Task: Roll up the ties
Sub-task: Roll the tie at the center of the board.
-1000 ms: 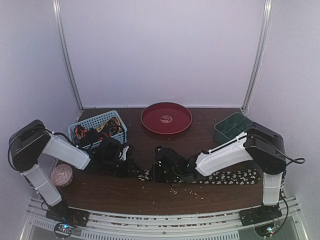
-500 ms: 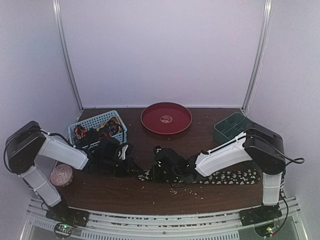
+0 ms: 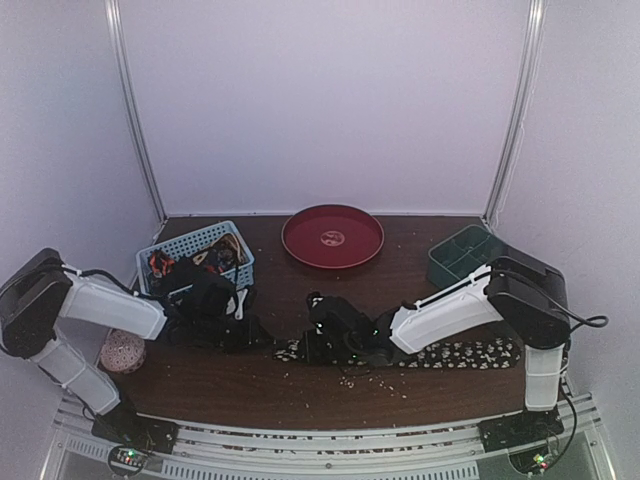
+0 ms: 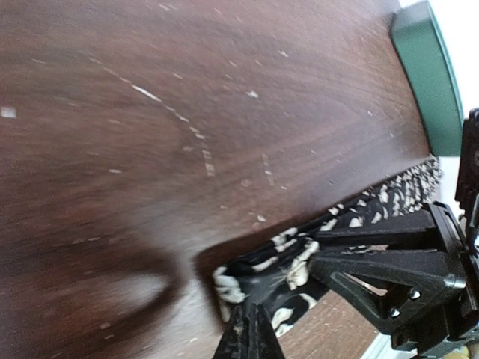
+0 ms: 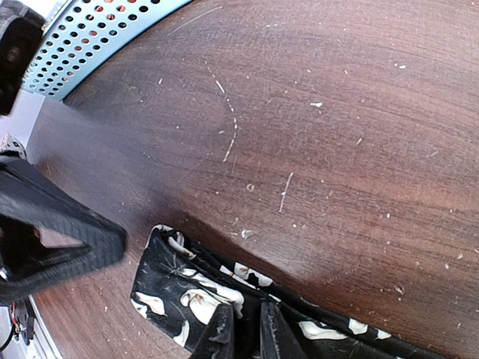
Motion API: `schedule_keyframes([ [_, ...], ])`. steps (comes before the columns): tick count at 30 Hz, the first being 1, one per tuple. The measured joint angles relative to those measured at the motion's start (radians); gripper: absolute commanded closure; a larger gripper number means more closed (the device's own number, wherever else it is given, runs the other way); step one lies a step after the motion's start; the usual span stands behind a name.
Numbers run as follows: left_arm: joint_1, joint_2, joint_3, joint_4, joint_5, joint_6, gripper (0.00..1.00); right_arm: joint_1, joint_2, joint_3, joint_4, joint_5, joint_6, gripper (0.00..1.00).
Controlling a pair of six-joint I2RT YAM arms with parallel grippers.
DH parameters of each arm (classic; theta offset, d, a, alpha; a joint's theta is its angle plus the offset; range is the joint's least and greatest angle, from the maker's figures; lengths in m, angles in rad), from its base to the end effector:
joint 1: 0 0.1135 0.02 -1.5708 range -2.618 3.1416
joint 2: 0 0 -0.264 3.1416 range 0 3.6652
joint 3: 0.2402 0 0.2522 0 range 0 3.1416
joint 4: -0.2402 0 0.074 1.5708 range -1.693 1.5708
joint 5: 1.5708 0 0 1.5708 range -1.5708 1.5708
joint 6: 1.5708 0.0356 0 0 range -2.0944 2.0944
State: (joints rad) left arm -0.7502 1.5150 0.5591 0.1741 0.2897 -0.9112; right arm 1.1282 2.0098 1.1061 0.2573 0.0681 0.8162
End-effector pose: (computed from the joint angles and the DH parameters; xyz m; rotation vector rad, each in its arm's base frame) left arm 0.1923 -0.1931 0.1354 -0.0519 2.6170 -1.0602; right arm 0.1814 0.3770 0.1312 -0.3331 2.3802 0.9429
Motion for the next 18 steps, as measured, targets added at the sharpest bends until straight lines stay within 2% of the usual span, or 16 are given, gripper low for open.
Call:
schedule_keyframes([
  [7, 0.0, -0.024, 0.004, -0.105, -0.105, 0.016, 1.0, 0.0, 0.0, 0.0, 0.0, 0.0, -0.002, 0.87],
  [18, -0.006, 0.064, 0.005, -0.018, -0.047, 0.014, 1.0, 0.0, 0.0, -0.004, 0.004, 0.005, -0.002, 0.87],
])
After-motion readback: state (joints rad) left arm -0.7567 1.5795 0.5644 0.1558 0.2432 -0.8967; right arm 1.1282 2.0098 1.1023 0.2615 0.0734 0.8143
